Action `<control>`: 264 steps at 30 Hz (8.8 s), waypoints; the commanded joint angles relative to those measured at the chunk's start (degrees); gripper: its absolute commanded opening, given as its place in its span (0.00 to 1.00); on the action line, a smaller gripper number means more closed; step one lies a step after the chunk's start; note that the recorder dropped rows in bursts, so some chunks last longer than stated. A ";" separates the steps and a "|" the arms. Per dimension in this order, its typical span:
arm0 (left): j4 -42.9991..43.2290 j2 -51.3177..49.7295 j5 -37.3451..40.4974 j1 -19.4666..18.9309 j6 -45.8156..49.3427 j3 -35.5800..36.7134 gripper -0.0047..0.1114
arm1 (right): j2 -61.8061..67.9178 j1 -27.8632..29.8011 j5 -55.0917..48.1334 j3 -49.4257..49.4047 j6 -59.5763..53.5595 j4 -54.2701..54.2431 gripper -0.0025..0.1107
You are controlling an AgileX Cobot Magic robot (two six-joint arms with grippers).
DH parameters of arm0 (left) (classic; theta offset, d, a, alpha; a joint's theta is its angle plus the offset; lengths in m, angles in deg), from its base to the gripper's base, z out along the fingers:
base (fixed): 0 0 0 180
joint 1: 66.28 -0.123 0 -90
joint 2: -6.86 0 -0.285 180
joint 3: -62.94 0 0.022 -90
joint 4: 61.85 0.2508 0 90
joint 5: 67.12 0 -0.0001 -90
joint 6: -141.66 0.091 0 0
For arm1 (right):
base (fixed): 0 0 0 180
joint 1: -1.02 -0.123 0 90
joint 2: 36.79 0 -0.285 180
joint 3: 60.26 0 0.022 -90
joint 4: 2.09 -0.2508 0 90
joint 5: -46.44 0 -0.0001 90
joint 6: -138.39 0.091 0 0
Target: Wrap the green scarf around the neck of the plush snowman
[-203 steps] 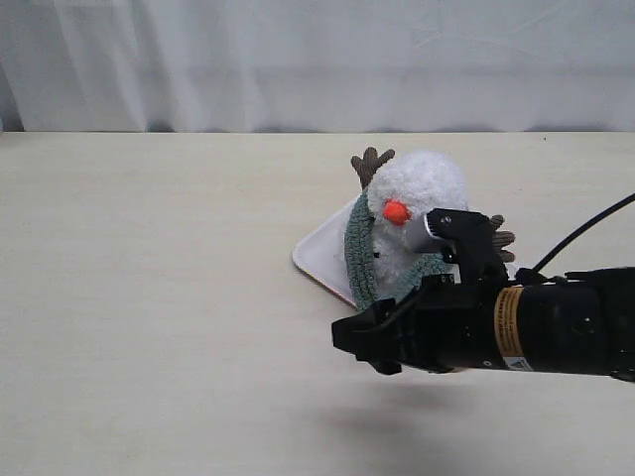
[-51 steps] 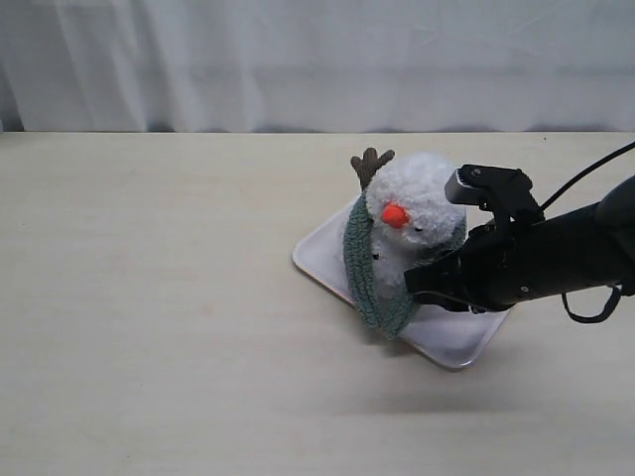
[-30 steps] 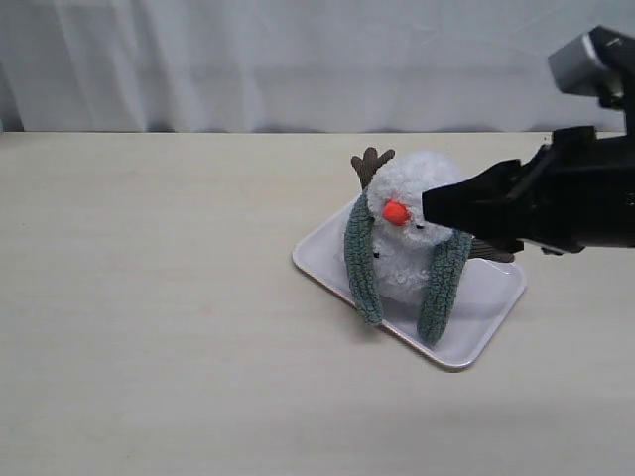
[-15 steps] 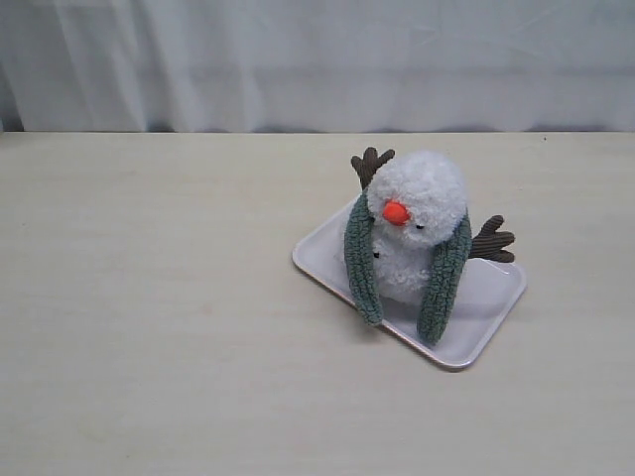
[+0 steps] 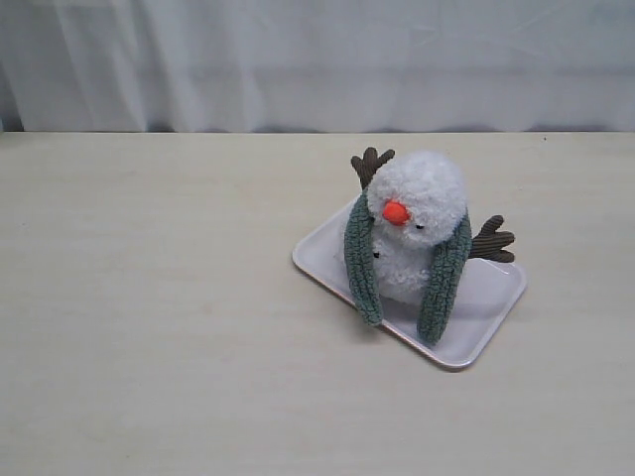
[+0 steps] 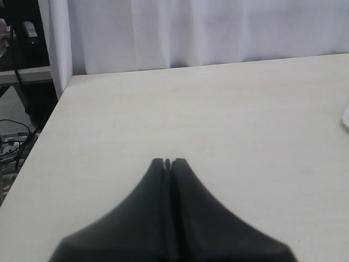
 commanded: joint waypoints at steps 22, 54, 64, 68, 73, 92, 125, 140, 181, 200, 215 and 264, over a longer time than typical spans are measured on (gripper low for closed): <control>-0.17 0.18 -0.67 0.40 0.22 0.14 0.04 | -12.65 0.11 13.30 0.57 -0.14 0.52 0.42; -0.17 0.18 -0.67 0.40 0.22 0.14 0.04 | -12.65 6.11 15.05 -10.75 -0.14 71.17 0.42; -0.17 0.18 -0.67 0.40 0.22 0.14 0.04 | -12.65 7.57 14.97 -16.95 0.11 68.98 0.42; -0.17 0.18 -0.67 0.40 0.22 0.14 0.04 | -12.65 10.55 15.08 -20.36 0.11 68.87 0.42; -0.17 0.18 -0.67 0.40 0.22 0.14 0.04 | -12.65 11.73 15.08 -25.61 0.11 68.87 0.42; -0.17 0.18 -0.67 0.40 0.22 0.14 0.04 | -12.65 11.73 14.83 -31.52 0.11 68.87 0.42; -0.17 0.18 -0.67 0.40 0.22 0.14 0.04 | -12.65 11.73 14.87 -42.55 0.11 58.75 0.42; -0.17 0.18 -0.67 0.40 0.22 0.14 0.04 | -12.65 11.60 8.34 -42.55 0.11 58.75 0.42; -0.17 0.18 -0.67 0.40 0.22 0.14 0.04 | -12.65 11.60 8.97 -42.55 31.99 54.43 0.42; -0.17 0.18 -0.67 0.40 0.22 0.14 0.04 | -12.65 11.60 8.97 -42.55 46.45 54.92 0.42; -0.17 0.18 -0.67 0.40 0.22 0.14 0.04 | -12.65 11.60 8.97 -42.55 52.05 54.92 0.42; -0.17 0.18 -0.67 0.40 0.22 0.14 0.04 | -12.65 11.60 8.77 -42.55 52.04 60.99 0.42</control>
